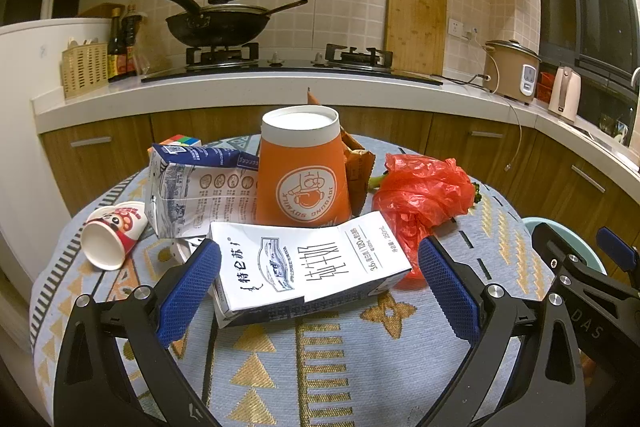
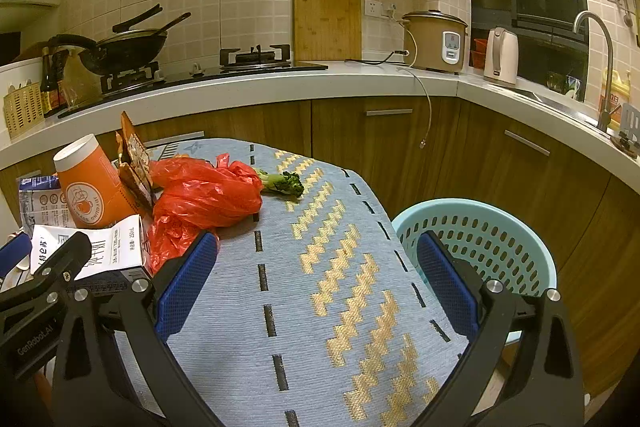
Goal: Collect trash
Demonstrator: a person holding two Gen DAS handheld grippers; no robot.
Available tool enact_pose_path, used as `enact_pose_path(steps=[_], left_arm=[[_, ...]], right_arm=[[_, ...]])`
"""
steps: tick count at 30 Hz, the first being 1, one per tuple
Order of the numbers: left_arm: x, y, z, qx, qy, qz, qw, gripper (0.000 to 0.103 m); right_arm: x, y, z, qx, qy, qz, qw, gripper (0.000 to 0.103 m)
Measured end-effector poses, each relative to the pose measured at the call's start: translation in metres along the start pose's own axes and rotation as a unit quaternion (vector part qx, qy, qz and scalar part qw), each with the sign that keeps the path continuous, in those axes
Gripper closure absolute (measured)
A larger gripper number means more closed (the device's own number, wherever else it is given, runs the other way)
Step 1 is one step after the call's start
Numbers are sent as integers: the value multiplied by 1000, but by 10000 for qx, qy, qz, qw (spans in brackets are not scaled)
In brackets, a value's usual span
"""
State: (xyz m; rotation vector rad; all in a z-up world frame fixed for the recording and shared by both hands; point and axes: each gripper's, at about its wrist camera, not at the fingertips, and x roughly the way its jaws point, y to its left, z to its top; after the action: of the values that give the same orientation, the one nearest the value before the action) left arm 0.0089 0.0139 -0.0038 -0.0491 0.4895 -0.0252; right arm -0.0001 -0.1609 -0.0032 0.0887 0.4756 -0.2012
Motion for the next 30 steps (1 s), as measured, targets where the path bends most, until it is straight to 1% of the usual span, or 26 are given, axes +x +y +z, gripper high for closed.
enact_pose_path(steps=[6,12,16,19,22,24,26,27,28,30], left_arm=[[1,0,0,-5,-10,-5,10000,7],[-3,3,-1,-133,-95,3,9999,7],[-16,9,-5,-111,-110,-51,9999,7],[-34,24,-8,-159,-169,-37,9997,7],[-42,48,-3,-280,-58,-27,9996,7],[-39,62,8,-254,70,78,9996,8],[-29,80,23,-270,264,3,9993,8],[-23,86,30,-240,368,-54,9990,9],[-17,92,38,-170,411,-15,9990,12],[-2,97,49,84,509,-12,9987,12]], right_arm=[[0,0,0,3,2,7,10000,8],[1,1,0,-23,54,31,10000,8],[1,1,1,-23,39,52,10000,8],[2,-1,2,1,52,140,9999,8],[4,-3,4,18,106,242,9997,8],[4,-2,8,-74,125,342,9993,13],[3,2,14,-249,147,410,9987,21],[4,4,20,-377,170,497,9979,21],[6,6,24,-445,217,600,9970,22],[13,12,35,-557,418,957,9930,23]])
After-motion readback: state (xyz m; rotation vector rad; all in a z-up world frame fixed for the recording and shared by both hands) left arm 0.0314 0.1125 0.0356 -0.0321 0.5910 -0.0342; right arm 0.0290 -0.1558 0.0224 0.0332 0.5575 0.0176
